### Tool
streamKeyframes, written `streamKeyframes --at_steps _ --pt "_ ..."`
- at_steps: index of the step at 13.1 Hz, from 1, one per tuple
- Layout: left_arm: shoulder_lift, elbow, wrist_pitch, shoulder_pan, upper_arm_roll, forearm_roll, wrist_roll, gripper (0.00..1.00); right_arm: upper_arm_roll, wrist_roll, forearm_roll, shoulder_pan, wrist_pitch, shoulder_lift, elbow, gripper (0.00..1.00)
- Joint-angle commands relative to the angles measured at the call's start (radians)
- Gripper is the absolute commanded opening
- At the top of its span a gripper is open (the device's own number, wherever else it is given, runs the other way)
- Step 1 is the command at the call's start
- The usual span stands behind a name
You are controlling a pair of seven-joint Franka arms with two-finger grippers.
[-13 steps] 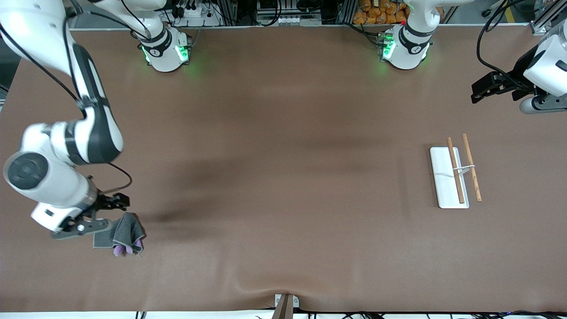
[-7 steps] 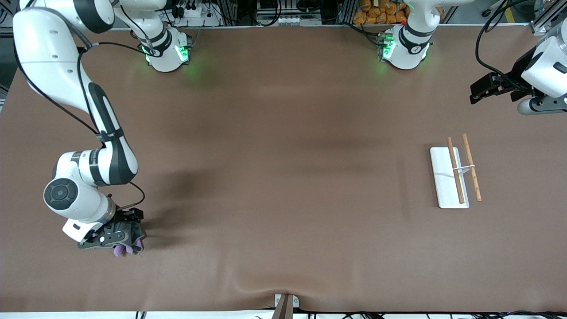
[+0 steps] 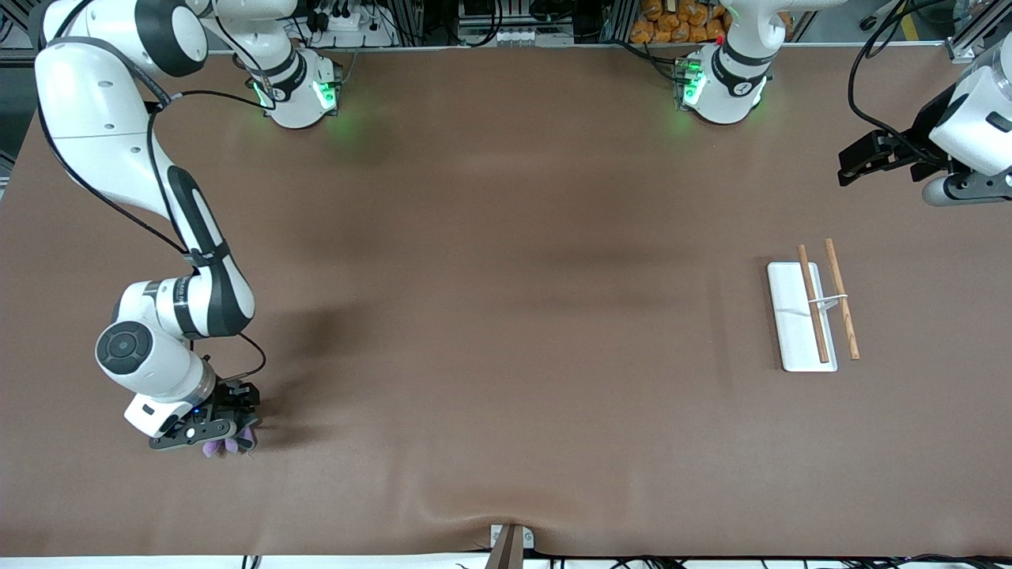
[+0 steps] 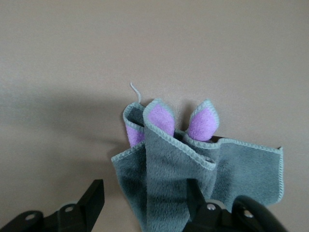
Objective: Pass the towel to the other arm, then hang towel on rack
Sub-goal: 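Grasp the grey towel's purple corners with the right gripper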
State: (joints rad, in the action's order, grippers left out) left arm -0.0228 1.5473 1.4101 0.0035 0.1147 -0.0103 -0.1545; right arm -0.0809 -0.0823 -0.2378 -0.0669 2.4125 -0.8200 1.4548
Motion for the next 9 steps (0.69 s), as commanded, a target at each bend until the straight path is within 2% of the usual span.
streamKeyframes --at_steps 1,4,6,9 --pt "0.004 -0.006 -0.002 0.004 0.0 0.013 0.018 1.0 -0.01 -0.01 -0.006 -0.014 0.016 -0.025 -0.048 0.76" --pt "0.007 -0.006 0.0 0.003 0.002 0.013 0.018 1.0 -0.01 -0.013 -0.011 -0.016 0.017 -0.028 -0.048 0.74" --pt "0.02 -0.012 0.015 0.003 0.0 0.013 0.018 1.0 -0.008 -0.072 -0.009 -0.024 0.016 -0.036 -0.076 0.81" --pt "0.049 -0.012 0.056 -0.003 0.0 0.013 0.016 1.0 -0.01 -0.083 -0.005 -0.05 0.026 -0.057 -0.076 0.82"
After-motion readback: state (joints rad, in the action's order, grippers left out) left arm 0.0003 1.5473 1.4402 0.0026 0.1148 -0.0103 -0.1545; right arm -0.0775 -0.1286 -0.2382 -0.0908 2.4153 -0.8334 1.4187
